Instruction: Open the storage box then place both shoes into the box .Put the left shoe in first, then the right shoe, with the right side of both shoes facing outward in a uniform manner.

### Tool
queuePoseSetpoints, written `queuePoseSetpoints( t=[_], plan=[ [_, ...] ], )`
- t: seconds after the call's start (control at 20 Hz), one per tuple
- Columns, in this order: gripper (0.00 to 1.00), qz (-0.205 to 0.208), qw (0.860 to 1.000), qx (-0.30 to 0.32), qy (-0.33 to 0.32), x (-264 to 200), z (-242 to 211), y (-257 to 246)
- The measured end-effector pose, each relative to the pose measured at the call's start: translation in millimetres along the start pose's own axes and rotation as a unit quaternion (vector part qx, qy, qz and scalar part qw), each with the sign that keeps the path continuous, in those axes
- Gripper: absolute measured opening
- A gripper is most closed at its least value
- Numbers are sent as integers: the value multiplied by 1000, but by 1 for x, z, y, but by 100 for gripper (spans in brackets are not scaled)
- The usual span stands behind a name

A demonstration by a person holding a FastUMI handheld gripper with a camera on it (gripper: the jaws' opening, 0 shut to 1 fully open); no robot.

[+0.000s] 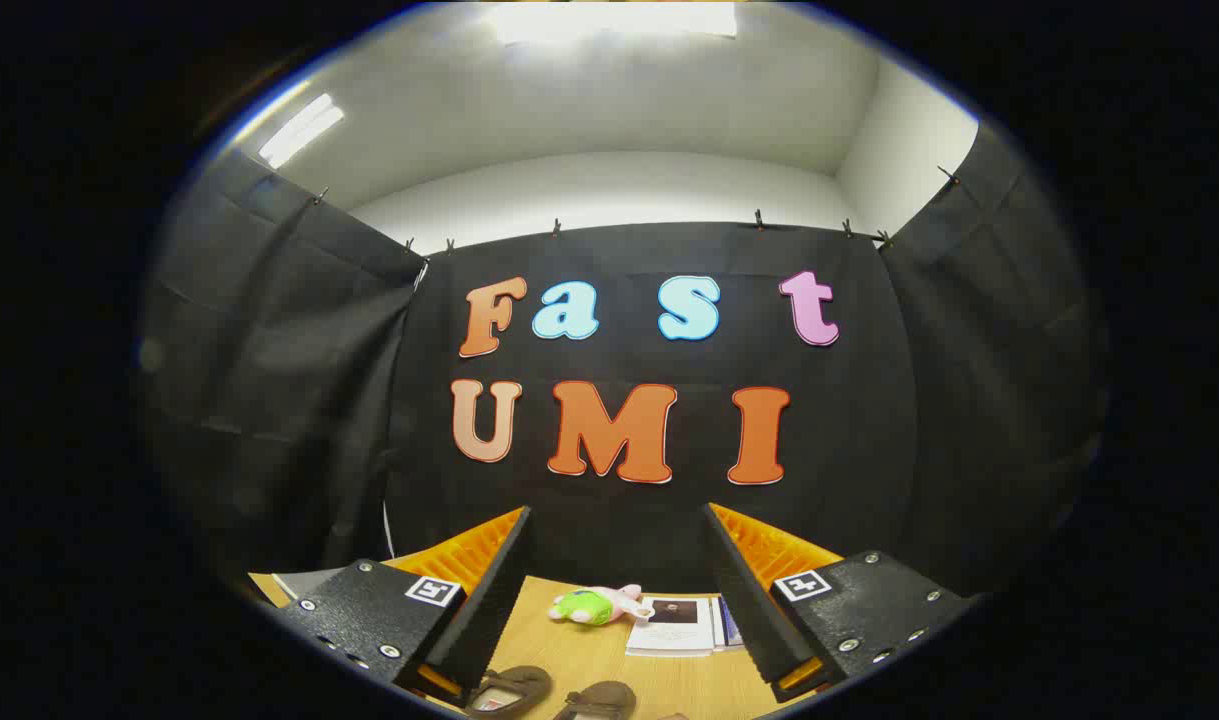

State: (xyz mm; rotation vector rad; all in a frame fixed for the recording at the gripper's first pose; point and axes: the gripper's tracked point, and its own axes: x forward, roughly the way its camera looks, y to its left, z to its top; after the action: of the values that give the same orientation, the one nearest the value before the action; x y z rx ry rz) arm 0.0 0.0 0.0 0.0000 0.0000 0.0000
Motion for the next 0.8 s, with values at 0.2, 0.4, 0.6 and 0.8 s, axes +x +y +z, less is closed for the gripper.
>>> queuePoseSetpoints(
  t=[0.2,0.4,0.6,0.8],
  plan=[
    [98,0,1000,-14,-8,4,-1,-2],
    [98,-14,1000,-12,11,10,-13,-9],
    [98,-11,1000,-1,12,12,-12,-8],
    [98,-4,1000,4,12,13,-13,-2]
  ],
)
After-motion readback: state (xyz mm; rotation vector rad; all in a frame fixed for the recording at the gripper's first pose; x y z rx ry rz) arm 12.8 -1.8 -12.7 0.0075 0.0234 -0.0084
